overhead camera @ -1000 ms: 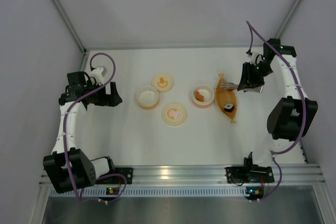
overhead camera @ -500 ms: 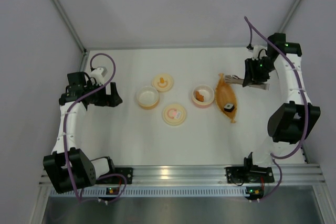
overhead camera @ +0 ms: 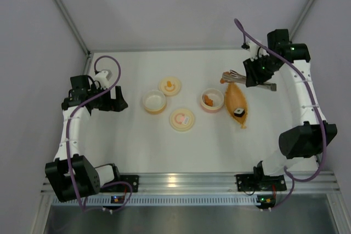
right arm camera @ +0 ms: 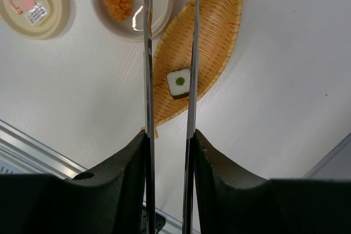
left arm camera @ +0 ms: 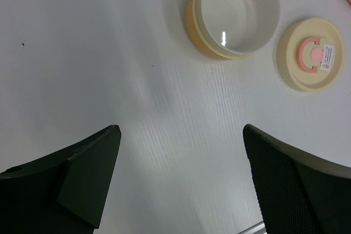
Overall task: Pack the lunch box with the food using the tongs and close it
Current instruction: Pick up the fake food from the plate, then place the fake food in the packing box.
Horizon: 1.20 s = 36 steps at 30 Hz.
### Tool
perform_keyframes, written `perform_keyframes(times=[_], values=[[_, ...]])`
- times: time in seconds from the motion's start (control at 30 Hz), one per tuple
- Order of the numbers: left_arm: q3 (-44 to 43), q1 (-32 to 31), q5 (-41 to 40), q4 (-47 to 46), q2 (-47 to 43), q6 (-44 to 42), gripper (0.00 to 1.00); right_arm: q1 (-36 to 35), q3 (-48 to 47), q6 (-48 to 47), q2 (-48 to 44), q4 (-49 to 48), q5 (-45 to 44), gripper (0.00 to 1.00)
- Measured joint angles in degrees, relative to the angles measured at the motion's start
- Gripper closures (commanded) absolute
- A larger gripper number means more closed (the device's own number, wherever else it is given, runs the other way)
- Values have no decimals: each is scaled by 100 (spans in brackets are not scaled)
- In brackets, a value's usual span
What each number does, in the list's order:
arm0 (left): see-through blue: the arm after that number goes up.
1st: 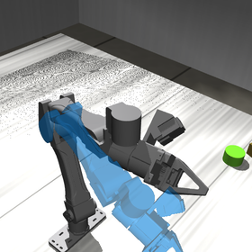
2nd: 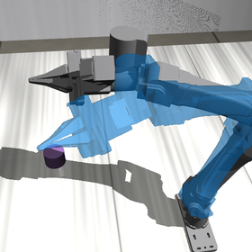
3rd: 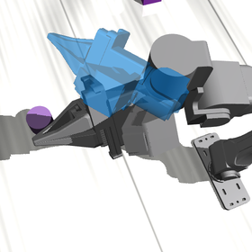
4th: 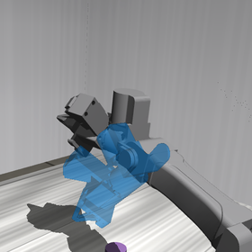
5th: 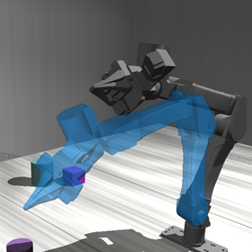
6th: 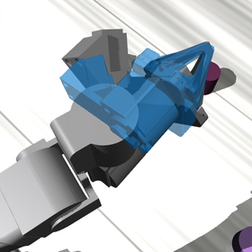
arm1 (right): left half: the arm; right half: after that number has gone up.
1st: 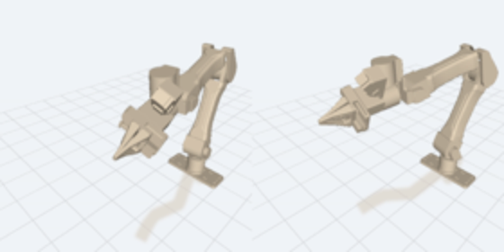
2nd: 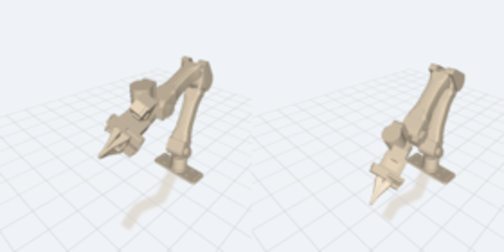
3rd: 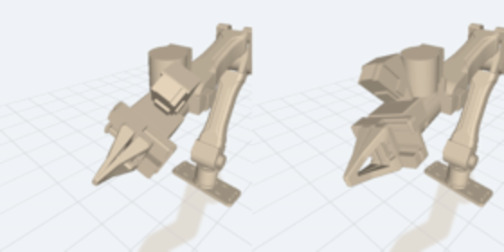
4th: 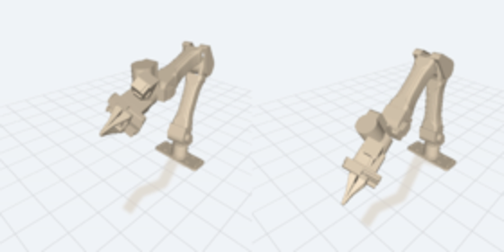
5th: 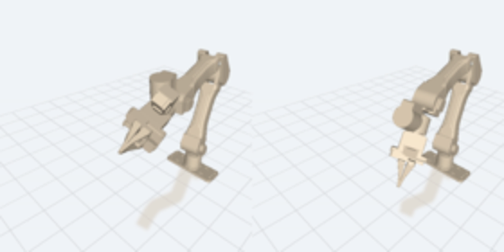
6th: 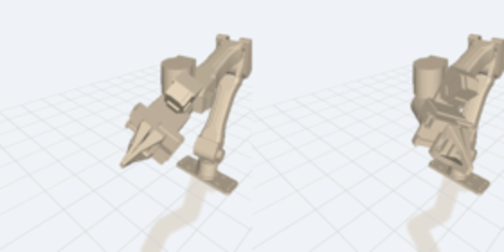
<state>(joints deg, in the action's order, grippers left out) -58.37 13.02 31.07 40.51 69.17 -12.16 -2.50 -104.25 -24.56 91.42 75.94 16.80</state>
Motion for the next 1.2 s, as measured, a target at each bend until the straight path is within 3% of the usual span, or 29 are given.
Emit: perform_keyframes(times=[0.43, 1.2], values=[[52, 0, 0, 0, 0, 2, 2, -1141, 433, -136, -101, 15, -754, 100], [280, 0, 0, -24, -2, 0, 2, -1882, 579, -197, 363, 15, -1768, 100]])
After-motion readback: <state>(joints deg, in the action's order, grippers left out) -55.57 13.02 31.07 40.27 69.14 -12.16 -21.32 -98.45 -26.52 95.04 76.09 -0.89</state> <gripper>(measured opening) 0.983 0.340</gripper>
